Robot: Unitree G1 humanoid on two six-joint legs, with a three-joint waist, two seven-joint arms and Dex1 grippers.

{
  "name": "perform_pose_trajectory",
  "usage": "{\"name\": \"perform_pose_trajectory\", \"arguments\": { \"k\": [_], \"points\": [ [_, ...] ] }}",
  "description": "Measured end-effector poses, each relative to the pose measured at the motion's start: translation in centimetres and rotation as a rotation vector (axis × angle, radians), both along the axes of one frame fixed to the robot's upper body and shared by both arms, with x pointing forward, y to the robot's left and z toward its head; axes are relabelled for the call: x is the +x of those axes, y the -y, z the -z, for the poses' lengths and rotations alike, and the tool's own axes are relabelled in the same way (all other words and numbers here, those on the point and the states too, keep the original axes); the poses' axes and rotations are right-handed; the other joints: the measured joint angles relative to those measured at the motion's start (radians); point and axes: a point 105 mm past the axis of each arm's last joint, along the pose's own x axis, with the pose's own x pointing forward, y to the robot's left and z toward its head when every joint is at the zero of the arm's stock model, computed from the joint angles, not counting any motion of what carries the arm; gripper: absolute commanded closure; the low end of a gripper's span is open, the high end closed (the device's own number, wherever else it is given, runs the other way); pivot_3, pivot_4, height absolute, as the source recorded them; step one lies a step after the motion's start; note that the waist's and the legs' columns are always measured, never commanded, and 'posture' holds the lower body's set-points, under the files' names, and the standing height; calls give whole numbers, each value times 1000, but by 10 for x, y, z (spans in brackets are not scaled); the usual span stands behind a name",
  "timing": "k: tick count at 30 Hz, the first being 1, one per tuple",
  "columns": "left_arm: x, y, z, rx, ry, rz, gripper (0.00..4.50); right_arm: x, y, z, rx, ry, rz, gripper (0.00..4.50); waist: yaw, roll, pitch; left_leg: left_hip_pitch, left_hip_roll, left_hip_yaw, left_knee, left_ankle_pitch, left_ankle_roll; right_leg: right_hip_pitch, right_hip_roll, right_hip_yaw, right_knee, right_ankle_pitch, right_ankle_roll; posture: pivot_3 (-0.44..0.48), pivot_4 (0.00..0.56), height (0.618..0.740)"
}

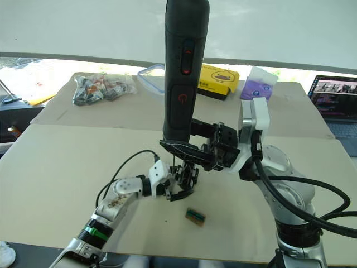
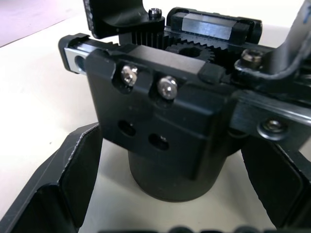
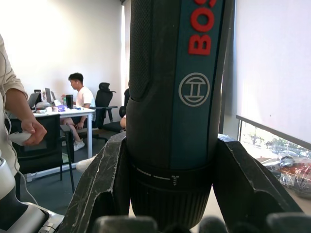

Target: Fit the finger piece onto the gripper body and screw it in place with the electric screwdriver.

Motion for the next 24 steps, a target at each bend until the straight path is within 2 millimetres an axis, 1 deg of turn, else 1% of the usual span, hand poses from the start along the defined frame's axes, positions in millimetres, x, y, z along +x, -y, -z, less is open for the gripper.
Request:
{"name": "perform_pose_trajectory", "arguments": {
  "k": [3,8,12,18,23,24],
  "points": [
    [-1,-1,0,7,-4,11,2185,0,0,0,0,-1,0,2544,0,0,0,0,0,0,0,0,0,0,0,0,0,0,0,0,150,740],
    [-2,-4,0,1,-15,26,2175,0,1,0,-3,1,1,2544,-4,0,0,0,0,0,-1,0,0,0,0,0,0,0,0,0,150,740],
    [-4,-7,0,-1,-29,98,2175,0,1,0,-7,2,1,2544,-4,0,0,0,0,0,-1,0,0,0,0,0,0,0,0,0,150,740],
    [-6,-8,1,5,-6,202,2175,-2,1,-2,-13,15,-15,2544,-2,0,0,0,0,0,-1,0,0,0,0,0,0,0,0,0,150,740],
    [-4,-9,2,5,3,223,2175,-3,0,-4,-12,22,-28,2544,-3,0,0,1,0,0,0,0,0,1,0,0,0,0,0,0,150,740],
    [-4,-9,2,3,-2,222,1675,-3,0,-4,-12,21,-28,2544,-3,0,0,1,0,0,0,0,0,1,0,0,0,0,0,0,150,740]
  ]
}}
